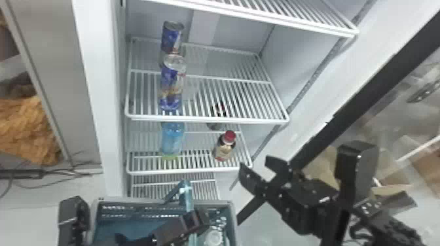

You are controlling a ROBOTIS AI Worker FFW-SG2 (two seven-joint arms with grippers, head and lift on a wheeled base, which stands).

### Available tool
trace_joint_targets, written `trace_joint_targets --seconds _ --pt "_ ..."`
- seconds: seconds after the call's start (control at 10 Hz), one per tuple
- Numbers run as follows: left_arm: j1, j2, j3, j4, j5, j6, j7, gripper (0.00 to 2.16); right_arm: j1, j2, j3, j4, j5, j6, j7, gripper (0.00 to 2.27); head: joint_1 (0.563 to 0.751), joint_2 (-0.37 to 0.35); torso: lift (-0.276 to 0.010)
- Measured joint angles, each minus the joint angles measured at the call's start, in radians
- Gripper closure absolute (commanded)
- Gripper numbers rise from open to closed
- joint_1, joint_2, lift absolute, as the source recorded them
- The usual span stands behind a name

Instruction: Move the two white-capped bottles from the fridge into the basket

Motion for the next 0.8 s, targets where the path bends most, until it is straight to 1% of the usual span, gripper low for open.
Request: trace_joint_targets --seconds 0.2,0.5,0.7,0.8 --pt "-0.001 0.001 -0.003 0.000 0.000 0.000 0.000 1.19 0.009 0.017 0.001 0.065 -0.003 -0.240 -0.003 0.53 0.695 -0.350 0.000" --pt "-0.003 0.001 -0.006 0.000 -0.002 0.000 0.000 1.19 0.020 0.047 0.003 0.209 -0.029 -0.641 -0.013 0.52 0.695 -0.350 0.000" --pt "-0.003 0.001 -0.008 0.000 -0.006 0.000 0.002 1.19 0.018 0.061 0.015 0.336 -0.061 -0.847 -0.015 0.52 0.695 -0.350 0.000" --pt "-0.004 0.001 -0.009 0.000 -0.007 0.000 0.002 1.19 0.018 0.068 0.023 0.385 -0.075 -0.903 -0.014 0.52 0.695 -0.350 0.000"
